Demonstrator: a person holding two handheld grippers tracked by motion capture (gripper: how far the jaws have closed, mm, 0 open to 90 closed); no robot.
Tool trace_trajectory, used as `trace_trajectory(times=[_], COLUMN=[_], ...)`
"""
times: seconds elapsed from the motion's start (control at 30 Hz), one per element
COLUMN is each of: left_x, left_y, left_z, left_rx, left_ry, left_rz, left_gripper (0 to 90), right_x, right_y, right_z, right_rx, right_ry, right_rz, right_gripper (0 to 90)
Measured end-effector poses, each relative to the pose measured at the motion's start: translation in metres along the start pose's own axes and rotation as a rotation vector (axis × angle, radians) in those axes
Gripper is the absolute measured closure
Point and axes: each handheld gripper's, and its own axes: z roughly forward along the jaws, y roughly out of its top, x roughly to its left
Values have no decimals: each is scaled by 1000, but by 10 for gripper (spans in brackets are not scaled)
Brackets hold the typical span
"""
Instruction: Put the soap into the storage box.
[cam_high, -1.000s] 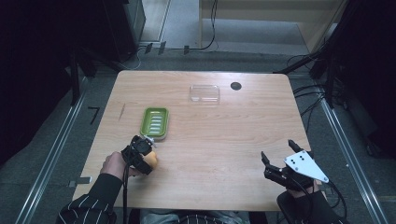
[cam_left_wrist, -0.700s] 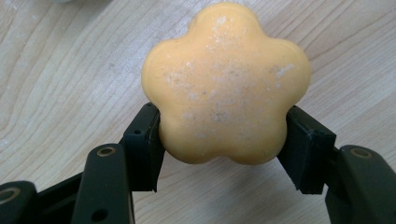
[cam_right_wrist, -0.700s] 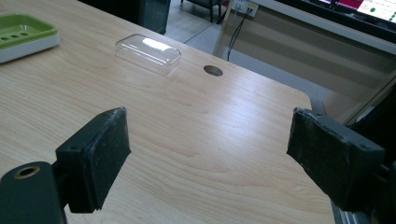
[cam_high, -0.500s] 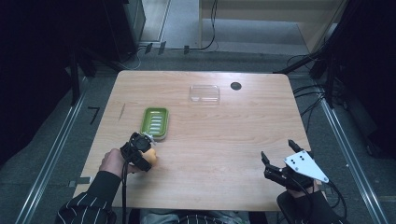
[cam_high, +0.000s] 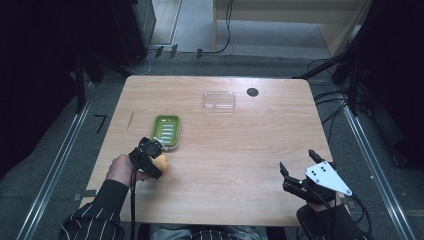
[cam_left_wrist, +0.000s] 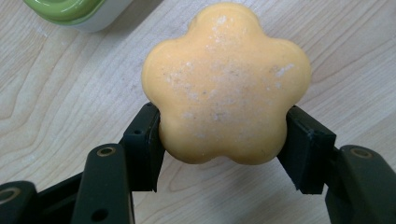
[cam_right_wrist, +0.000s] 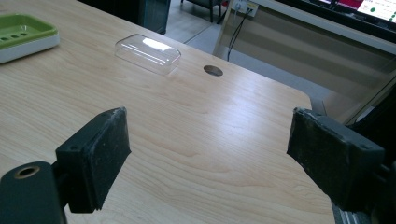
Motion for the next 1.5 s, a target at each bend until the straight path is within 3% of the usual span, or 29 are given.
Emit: trace_trajectory(times=[1.2, 1.5], left_x=[20, 23], left_y=[23, 31], left_z=[-10, -16], left_rx=[-20, -22], left_ry=[-2, 2], left_rz=[-2, 19], left_gripper=[394, 394], right_x=[0, 0], right_y=[0, 0], right_z=[0, 0], right_rx=[-2, -1], right_ry=[1, 1], right_rz=[-2, 0], right_gripper=[133, 133])
